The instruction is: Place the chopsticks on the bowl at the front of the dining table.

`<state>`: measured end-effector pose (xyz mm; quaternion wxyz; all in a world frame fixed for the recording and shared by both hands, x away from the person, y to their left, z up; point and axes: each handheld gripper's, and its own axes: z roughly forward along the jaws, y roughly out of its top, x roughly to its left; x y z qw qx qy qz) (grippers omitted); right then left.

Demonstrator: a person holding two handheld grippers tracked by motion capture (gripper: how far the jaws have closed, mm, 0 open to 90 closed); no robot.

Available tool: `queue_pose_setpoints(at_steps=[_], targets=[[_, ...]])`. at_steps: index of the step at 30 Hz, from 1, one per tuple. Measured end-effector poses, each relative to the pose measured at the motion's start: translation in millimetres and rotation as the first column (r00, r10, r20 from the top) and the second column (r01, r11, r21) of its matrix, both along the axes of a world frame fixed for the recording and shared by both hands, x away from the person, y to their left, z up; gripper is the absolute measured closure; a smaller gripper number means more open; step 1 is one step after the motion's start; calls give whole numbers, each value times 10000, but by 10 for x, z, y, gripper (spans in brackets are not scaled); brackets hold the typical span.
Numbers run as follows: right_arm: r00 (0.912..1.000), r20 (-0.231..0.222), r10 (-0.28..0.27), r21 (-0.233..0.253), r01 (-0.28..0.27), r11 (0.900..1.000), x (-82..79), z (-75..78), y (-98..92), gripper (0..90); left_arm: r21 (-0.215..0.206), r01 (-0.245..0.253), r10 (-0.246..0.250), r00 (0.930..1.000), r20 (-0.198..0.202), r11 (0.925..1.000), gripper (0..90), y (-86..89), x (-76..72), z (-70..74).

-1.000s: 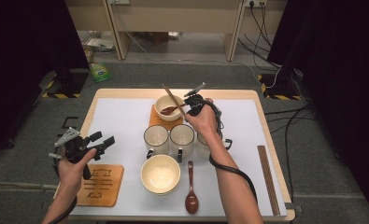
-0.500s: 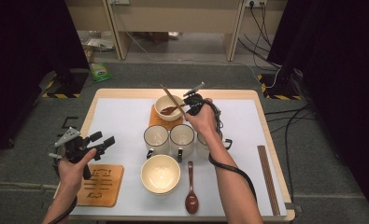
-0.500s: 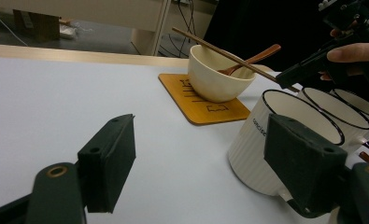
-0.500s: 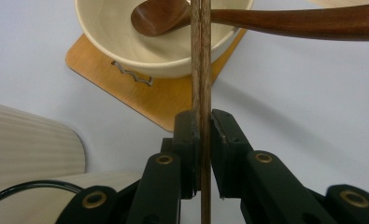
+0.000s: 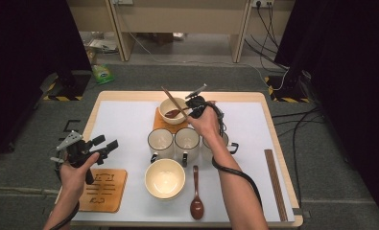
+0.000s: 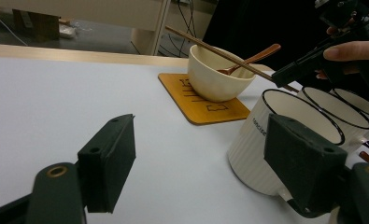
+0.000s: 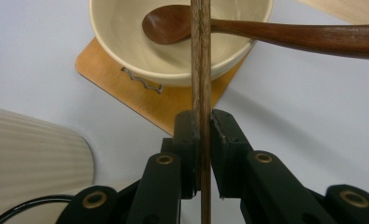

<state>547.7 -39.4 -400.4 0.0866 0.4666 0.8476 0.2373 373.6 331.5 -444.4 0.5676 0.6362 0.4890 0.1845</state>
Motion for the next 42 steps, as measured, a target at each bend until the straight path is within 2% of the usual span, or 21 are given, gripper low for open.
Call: queue_pose_setpoints(at_steps=[25, 36, 42], targets=[[9999, 122, 82, 134, -84, 9999, 10, 12, 57, 795, -15, -7, 7, 10000, -18, 10000, 244, 1, 2, -7], [9990, 392, -220, 757, 190, 9969, -40, 73, -30, 678, 4, 18, -18, 10000, -27, 10000, 243, -10, 8, -12], [9977, 544, -399, 1080, 338, 9936, -106, 143, -140, 652, 50, 75, -74, 10000, -4, 10000, 244, -29, 28, -21]])
